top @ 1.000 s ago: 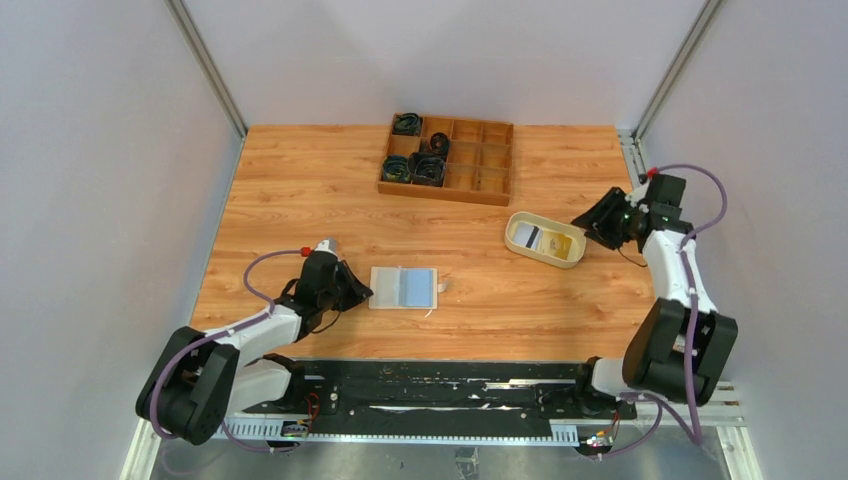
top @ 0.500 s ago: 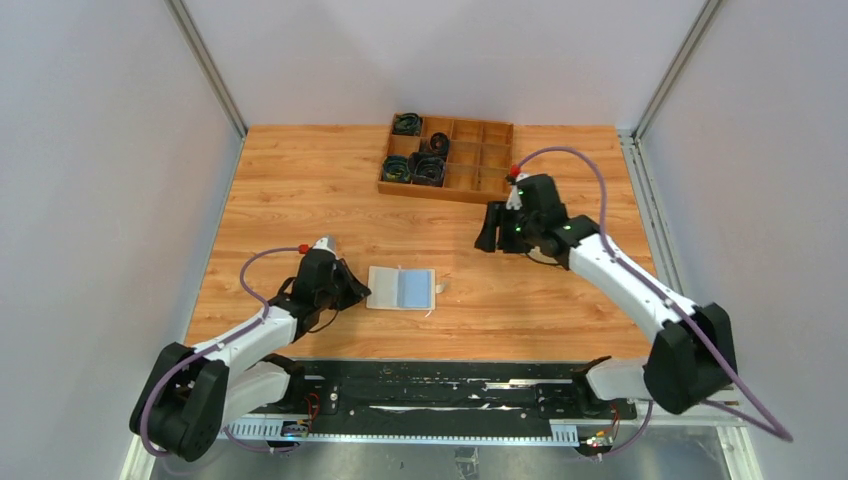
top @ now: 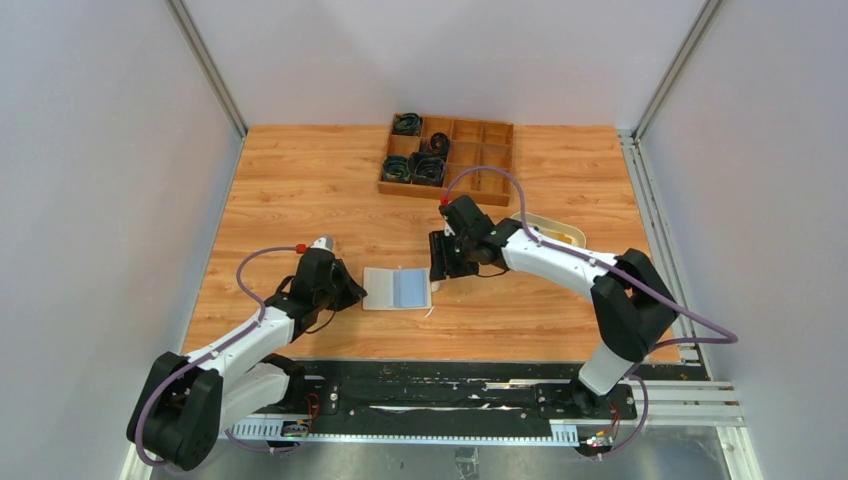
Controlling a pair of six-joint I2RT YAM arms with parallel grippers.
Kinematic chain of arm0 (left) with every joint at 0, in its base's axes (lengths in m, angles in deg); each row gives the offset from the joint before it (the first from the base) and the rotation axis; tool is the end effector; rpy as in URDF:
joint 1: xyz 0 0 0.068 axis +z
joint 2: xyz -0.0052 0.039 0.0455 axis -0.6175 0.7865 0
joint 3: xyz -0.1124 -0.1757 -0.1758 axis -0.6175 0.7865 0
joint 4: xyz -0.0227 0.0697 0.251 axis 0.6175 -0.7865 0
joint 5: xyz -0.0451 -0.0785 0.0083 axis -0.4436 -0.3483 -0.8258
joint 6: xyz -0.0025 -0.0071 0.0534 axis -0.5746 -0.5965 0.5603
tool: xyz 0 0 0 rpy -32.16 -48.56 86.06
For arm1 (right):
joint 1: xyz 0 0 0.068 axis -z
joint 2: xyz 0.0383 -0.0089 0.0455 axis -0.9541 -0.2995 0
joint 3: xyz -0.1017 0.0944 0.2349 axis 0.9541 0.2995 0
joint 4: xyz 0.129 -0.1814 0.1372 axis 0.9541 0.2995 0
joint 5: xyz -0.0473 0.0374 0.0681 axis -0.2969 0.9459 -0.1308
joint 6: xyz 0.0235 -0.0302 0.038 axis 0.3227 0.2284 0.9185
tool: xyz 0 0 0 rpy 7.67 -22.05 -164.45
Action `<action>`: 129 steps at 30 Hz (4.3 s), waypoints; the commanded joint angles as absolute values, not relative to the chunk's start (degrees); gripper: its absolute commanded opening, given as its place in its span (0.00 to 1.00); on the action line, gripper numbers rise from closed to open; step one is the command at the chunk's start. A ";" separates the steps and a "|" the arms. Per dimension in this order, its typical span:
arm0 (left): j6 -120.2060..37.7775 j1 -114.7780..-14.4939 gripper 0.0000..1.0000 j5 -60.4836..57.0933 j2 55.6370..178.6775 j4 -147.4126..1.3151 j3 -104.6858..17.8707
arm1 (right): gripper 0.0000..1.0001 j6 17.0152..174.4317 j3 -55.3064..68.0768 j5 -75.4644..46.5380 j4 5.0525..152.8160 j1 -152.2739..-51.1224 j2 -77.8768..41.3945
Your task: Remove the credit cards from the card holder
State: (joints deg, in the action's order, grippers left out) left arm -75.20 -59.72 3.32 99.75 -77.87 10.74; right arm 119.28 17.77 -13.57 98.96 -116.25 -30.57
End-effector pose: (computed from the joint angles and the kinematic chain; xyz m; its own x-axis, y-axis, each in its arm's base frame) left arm 0.1731 -0.0705 0.1516 -0.7313 -0.4773 -0.4872 -0.1660 0.8174 -0.5517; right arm 0.2491 0.2451 0.2267 -0.8568 -0.1269 -0.4998 -0.3699 0.8265 0.4243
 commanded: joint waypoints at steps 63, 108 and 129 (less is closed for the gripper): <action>-73.42 -67.23 0.74 -8.55 111.55 -72.96 -3.92 | 0.00 119.07 23.30 -8.54 86.72 -118.72 -30.98; -96.07 -78.52 0.98 -7.27 121.49 -55.23 -4.91 | 0.00 123.89 43.18 -8.84 76.09 -110.78 -16.96; -106.74 -80.15 0.96 -5.10 134.90 -43.19 2.40 | 0.00 123.43 42.70 -5.70 73.46 -108.92 -18.29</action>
